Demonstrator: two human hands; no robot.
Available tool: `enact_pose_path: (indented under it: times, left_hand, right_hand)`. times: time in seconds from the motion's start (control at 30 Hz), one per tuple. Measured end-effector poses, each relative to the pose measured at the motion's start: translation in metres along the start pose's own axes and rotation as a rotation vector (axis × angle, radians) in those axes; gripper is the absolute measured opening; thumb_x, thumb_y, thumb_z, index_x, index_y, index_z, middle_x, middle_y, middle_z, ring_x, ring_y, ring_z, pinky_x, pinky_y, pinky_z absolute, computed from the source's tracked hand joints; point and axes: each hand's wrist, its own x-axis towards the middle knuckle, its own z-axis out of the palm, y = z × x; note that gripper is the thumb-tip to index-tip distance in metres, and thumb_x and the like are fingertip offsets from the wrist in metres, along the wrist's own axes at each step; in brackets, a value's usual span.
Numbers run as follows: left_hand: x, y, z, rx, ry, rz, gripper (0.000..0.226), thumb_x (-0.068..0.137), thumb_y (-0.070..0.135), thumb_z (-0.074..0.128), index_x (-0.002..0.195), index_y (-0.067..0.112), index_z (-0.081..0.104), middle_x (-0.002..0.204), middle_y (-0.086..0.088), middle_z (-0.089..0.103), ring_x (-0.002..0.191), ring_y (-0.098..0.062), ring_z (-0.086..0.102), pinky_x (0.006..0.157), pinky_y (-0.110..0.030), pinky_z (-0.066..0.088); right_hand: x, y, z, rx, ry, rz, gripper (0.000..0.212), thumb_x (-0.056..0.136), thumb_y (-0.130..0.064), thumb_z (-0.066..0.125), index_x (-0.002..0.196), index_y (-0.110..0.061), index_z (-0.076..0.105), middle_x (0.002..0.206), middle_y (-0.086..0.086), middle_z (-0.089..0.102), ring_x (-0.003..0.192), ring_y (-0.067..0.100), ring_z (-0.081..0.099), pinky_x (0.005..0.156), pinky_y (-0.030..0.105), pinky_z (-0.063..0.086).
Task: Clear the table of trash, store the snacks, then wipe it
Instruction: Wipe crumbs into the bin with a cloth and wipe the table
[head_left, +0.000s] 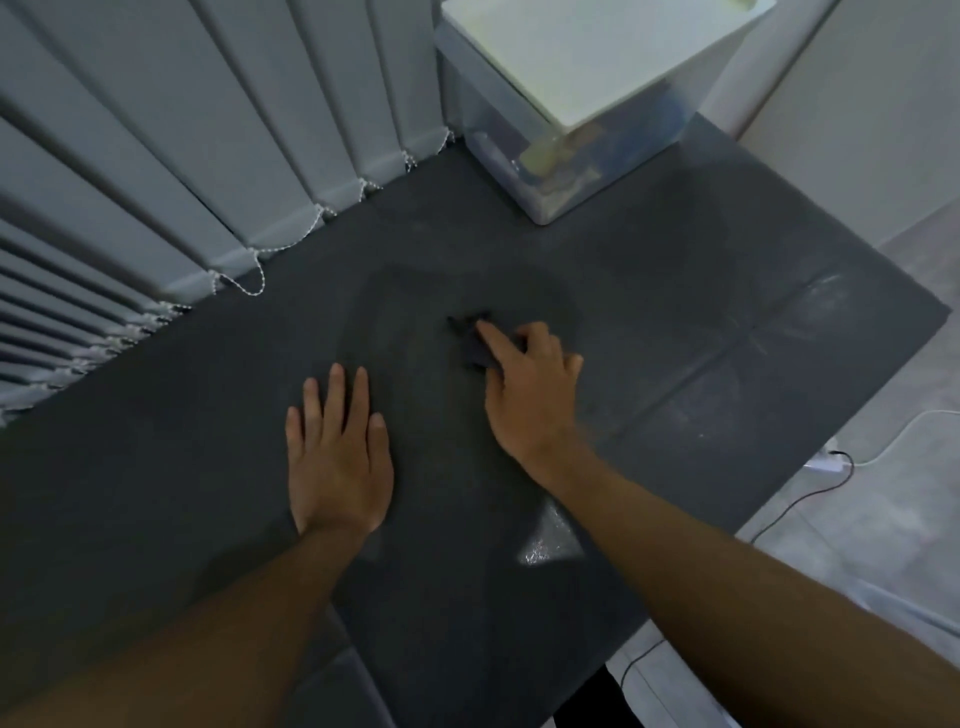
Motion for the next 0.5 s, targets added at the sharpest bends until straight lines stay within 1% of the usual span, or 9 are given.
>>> enact_pose_path:
  times: [0.1,0.17,0.2,0.23,0.3,0.33,0.37,0.43,0.5]
  left_hand:
    - [0.004,0.0,0.003,0.029,0.01,0.001,0.059,0.102,0.04,0.008,0.159,0.024,0.012,0.167,0.002,0.009,0.154,-0.024,0.003,0.124,-0.044,0.004]
    - [0.002,0.0,0.004,0.032,-0.001,0.001,0.058,0.103,0.039,0.01,0.16,0.025,0.009,0.167,0.002,0.007,0.154,-0.024,0.002,0.124,-0.043,0.002]
    - [0.002,-0.001,0.005,0.034,-0.003,0.005,0.057,0.104,0.039,0.013,0.16,0.025,0.009,0.167,0.002,0.007,0.154,-0.023,0.001,0.124,-0.043,0.002]
    - [0.002,-0.001,0.005,0.034,-0.004,0.003,0.057,0.105,0.038,0.015,0.16,0.025,0.009,0.167,0.002,0.006,0.154,-0.023,0.001,0.124,-0.044,0.002]
    - [0.002,0.0,0.005,0.019,-0.01,0.001,0.057,0.105,0.038,0.016,0.16,0.024,0.009,0.167,0.002,0.007,0.154,-0.024,0.0,0.124,-0.044,0.002]
    - [0.002,0.0,0.004,0.014,-0.004,0.001,0.056,0.105,0.038,0.017,0.159,0.023,0.011,0.167,0.001,0.008,0.154,-0.024,0.001,0.124,-0.045,0.003]
    - [0.001,0.001,0.004,0.014,0.001,0.003,0.056,0.105,0.037,0.017,0.159,0.022,0.012,0.167,0.001,0.009,0.154,-0.025,0.002,0.124,-0.045,0.003]
    - [0.001,0.002,0.004,0.025,0.007,0.015,0.057,0.104,0.037,0.014,0.159,0.021,0.014,0.166,0.0,0.011,0.154,-0.025,0.004,0.124,-0.046,0.005]
    - [0.0,0.003,0.002,0.034,0.004,0.054,0.059,0.103,0.038,0.011,0.159,0.02,0.016,0.166,0.002,0.013,0.154,-0.023,0.006,0.124,-0.045,0.006]
  right_hand:
    - [-0.035,0.0,-0.001,0.012,-0.135,-0.387,0.046,0.088,-0.027,0.058,0.133,-0.035,0.059,0.109,0.003,0.053,0.092,0.025,0.053,0.081,0.042,0.037]
    - [-0.028,0.016,-0.008,-0.037,-0.159,-0.525,0.046,0.087,-0.026,0.061,0.132,-0.036,0.061,0.108,0.004,0.055,0.091,0.025,0.054,0.08,0.042,0.035]
    - [-0.021,0.024,-0.009,-0.069,-0.122,-0.495,0.046,0.086,-0.025,0.062,0.13,-0.037,0.062,0.107,0.005,0.056,0.091,0.026,0.055,0.08,0.041,0.033]
    - [-0.013,0.031,-0.011,-0.09,-0.063,-0.39,0.046,0.085,-0.024,0.062,0.13,-0.038,0.062,0.107,0.006,0.056,0.091,0.028,0.056,0.08,0.041,0.032]
    - [-0.002,0.04,-0.015,-0.076,0.027,-0.064,0.047,0.088,-0.02,0.061,0.132,-0.037,0.06,0.108,0.008,0.054,0.094,0.029,0.054,0.082,0.042,0.031]
    - [-0.003,0.04,-0.015,-0.055,0.047,0.049,0.047,0.09,-0.02,0.059,0.135,-0.037,0.058,0.109,0.008,0.052,0.095,0.028,0.053,0.083,0.042,0.031]
    - [-0.01,0.036,-0.013,-0.052,0.061,0.083,0.048,0.09,-0.021,0.058,0.136,-0.036,0.057,0.109,0.008,0.052,0.095,0.028,0.052,0.082,0.042,0.032]
    - [-0.035,0.025,-0.012,-0.054,0.039,-0.031,0.048,0.088,-0.024,0.057,0.135,-0.036,0.057,0.109,0.007,0.052,0.092,0.028,0.053,0.08,0.042,0.035]
    - [-0.063,0.024,-0.015,-0.031,-0.043,-0.256,0.047,0.088,-0.025,0.057,0.134,-0.035,0.058,0.108,0.005,0.053,0.09,0.028,0.054,0.078,0.042,0.036]
